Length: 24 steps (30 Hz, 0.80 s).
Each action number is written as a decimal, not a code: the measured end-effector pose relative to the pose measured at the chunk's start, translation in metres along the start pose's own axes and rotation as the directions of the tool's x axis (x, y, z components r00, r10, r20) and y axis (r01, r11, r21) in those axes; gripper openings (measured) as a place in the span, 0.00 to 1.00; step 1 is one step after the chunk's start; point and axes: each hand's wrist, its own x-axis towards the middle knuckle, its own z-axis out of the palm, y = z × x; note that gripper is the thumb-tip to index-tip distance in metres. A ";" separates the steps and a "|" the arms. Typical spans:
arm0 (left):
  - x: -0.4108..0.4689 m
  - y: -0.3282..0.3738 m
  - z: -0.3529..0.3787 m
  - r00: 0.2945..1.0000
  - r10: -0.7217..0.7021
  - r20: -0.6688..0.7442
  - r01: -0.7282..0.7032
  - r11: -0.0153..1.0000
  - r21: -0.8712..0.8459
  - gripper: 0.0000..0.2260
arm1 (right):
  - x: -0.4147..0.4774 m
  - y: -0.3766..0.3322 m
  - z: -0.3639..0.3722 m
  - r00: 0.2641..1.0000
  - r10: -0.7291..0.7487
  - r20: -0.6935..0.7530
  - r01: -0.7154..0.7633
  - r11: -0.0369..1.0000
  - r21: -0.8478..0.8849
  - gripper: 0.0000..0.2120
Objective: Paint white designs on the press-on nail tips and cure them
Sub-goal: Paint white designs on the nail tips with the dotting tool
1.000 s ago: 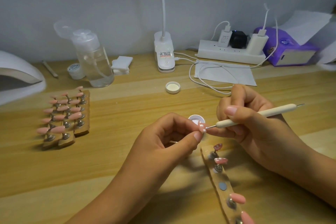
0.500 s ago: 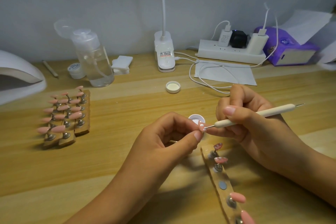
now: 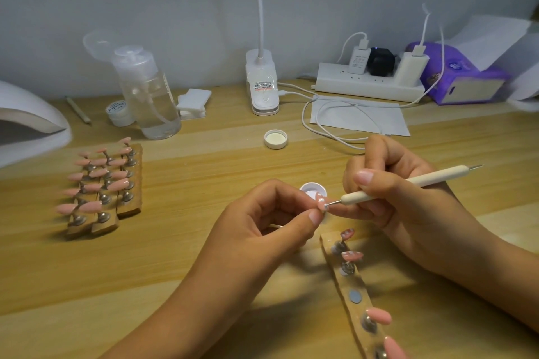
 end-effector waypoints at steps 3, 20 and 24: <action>0.000 0.000 0.000 1.000 -0.002 -0.001 0.002 1.000 -0.006 0.01 | 0.000 0.000 0.000 1.000 0.006 -0.007 -0.006 1.000 0.005 0.08; 0.000 0.001 -0.001 1.000 -0.006 -0.006 0.006 1.000 -0.020 0.02 | 0.002 0.000 -0.002 0.998 0.059 0.016 -0.060 0.998 0.029 0.10; -0.001 0.000 -0.002 1.000 -0.003 0.004 0.003 0.999 -0.041 0.08 | 0.005 -0.002 -0.005 0.998 0.054 -0.017 -0.053 0.997 0.058 0.12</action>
